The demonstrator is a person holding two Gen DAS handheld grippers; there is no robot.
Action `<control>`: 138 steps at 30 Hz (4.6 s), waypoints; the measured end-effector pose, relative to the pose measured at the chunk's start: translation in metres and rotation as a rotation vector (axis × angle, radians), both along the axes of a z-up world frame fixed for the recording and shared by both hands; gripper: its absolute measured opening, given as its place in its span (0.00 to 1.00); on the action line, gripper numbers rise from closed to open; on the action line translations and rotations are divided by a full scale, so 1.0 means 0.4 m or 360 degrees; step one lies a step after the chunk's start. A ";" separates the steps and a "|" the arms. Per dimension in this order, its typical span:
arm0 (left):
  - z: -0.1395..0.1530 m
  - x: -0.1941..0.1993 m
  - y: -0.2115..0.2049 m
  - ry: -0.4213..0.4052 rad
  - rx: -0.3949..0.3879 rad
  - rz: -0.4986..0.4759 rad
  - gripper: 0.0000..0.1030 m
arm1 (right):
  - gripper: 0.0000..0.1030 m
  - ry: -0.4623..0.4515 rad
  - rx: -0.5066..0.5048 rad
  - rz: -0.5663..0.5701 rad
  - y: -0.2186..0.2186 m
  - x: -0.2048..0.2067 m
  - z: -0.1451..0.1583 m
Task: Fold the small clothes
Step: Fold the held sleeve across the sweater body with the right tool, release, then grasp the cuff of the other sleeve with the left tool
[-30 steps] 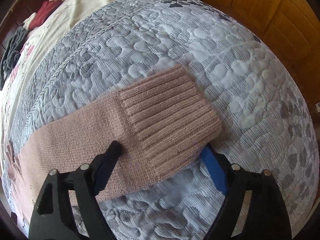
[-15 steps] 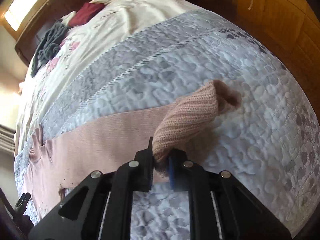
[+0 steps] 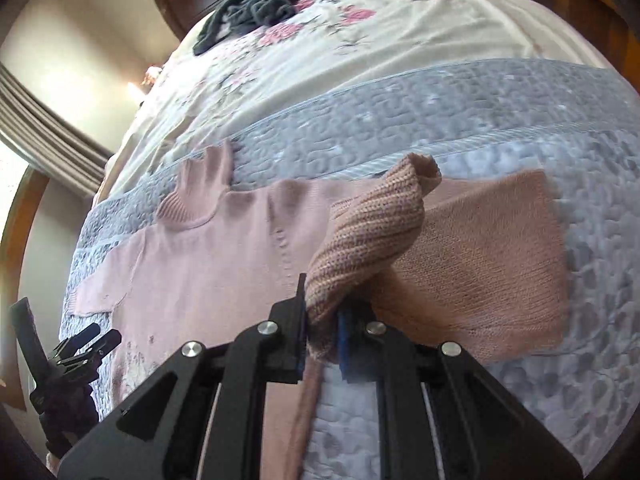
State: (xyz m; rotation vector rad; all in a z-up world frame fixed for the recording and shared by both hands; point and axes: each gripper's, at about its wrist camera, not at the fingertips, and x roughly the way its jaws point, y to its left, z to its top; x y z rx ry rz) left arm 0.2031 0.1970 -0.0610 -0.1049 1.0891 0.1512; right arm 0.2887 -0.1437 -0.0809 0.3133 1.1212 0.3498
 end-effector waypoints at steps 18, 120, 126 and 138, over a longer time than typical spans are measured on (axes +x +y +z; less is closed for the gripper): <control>-0.015 0.018 0.024 0.0044 -0.0137 -0.0029 0.96 | 0.30 0.0177 -0.0060 0.0470 0.318 -0.069 -0.183; -0.138 -0.307 1.230 -0.0274 -0.0530 0.1264 0.43 | 0.62 0.0259 -0.0223 0.0424 0.499 -0.095 -0.169; -0.154 -0.281 1.331 -0.0425 -0.0642 0.1358 0.41 | 0.62 0.0268 -0.0264 0.0406 0.499 -0.085 -0.198; -0.120 -0.233 1.329 -0.0503 -0.0490 0.1278 0.06 | 0.62 0.0249 -0.0289 0.0423 0.511 -0.083 -0.204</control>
